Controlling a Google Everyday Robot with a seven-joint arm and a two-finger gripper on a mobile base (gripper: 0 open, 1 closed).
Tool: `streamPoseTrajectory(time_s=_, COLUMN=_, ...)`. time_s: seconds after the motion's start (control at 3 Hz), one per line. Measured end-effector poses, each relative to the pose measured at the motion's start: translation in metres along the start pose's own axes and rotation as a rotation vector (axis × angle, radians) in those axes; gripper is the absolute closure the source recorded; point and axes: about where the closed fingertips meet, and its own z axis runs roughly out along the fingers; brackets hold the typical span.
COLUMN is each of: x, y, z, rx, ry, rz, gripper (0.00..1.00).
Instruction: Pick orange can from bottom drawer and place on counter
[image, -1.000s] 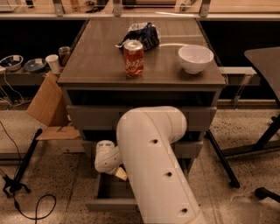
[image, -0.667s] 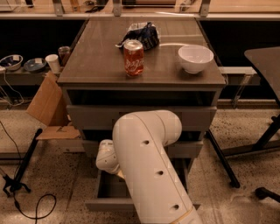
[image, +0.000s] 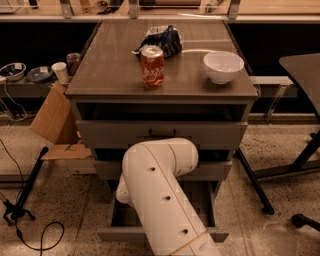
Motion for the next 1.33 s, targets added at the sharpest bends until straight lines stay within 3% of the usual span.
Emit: streamPoseTrajectory(time_s=1.33, x=0.015, y=0.009, z=0.022, rx=-0.004, ry=0.051, rz=0.055, gripper=0.0)
